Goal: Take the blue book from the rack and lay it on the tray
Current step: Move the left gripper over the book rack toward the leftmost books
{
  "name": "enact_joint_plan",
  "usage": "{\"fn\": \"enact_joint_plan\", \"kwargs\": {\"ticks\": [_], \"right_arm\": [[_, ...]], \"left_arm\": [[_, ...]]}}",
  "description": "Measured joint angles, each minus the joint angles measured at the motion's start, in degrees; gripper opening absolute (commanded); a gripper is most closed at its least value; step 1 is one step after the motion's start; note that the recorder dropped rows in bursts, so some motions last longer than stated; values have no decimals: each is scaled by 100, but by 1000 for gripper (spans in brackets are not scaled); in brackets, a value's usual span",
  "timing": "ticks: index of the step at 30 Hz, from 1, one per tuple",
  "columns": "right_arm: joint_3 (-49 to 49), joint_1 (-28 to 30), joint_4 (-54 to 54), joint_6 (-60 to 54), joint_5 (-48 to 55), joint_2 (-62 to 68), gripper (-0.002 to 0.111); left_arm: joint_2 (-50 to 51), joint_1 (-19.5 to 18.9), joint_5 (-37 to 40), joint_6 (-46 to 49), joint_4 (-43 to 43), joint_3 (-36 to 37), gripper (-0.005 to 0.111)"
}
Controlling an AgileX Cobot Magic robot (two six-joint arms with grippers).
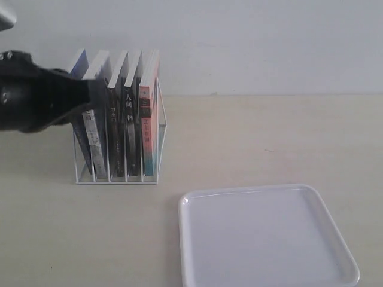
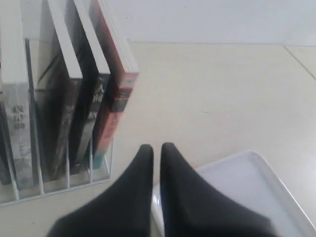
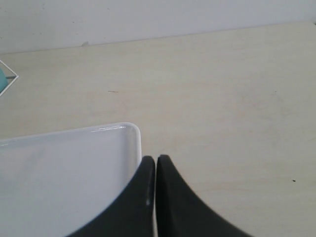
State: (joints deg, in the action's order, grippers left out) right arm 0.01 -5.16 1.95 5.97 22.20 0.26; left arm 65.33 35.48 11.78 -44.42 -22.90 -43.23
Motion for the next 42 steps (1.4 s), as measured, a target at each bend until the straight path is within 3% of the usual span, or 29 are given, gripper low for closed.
{"fn": "enact_joint_plan", "kwargs": {"ticks": [5, 9, 14, 17, 25, 33, 42], "right_arm": [[0, 0, 0, 0, 0, 0, 0], [0, 0, 0, 0, 0, 0, 0], [0, 0, 0, 0, 0, 0, 0], [0, 0, 0, 0, 0, 0, 0], [0, 0, 0, 0, 0, 0, 0], [0, 0, 0, 0, 0, 0, 0], [0, 0, 0, 0, 0, 0, 0]], "left_arm": [[1186, 181, 1030, 124, -89, -1887, 5], [1803, 219, 1498, 174, 20, -2236, 6], [2030, 434, 1604, 870, 19, -2301, 35], [2041, 431, 1753, 621, 4, -2600, 44], [2476, 238, 3170, 489, 20, -3918, 44], [3539, 238, 3310, 1012, 448, -4540, 44], [3788, 198, 3286, 938, 347, -4585, 44]]}}
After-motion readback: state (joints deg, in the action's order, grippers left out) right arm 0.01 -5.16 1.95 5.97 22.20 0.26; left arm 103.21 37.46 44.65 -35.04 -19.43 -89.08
